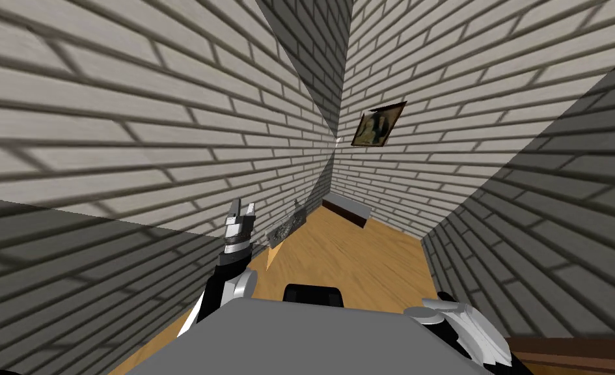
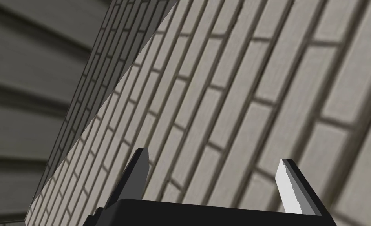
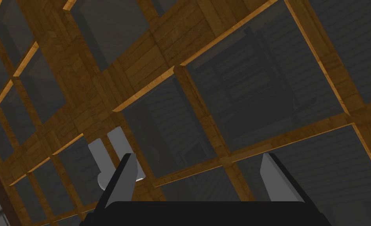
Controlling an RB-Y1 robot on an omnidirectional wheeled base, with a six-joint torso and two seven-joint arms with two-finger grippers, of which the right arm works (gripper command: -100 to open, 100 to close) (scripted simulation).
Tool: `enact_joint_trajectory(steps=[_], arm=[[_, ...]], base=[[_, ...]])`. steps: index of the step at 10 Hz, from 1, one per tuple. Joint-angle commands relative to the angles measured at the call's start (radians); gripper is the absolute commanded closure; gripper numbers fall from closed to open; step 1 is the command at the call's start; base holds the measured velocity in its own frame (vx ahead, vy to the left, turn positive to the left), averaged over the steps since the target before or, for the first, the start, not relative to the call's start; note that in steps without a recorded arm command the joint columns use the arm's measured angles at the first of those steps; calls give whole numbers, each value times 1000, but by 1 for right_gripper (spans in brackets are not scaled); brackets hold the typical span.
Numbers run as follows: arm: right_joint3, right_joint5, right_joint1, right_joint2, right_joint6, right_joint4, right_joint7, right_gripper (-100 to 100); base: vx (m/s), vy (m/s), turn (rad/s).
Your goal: Push the door open
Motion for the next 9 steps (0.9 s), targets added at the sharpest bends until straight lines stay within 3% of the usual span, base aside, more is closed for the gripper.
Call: enact_joint_trajectory(steps=[1,4,9], arm=[[-33,28,-13,11,38,12,-11,-100],[-78,71,-34,15,89,49,-31,-100],[-169,155,-77,24,193,122,-73,-100]], base=[[-170,-1,378],[-154,2,232],[-193,16,321]])
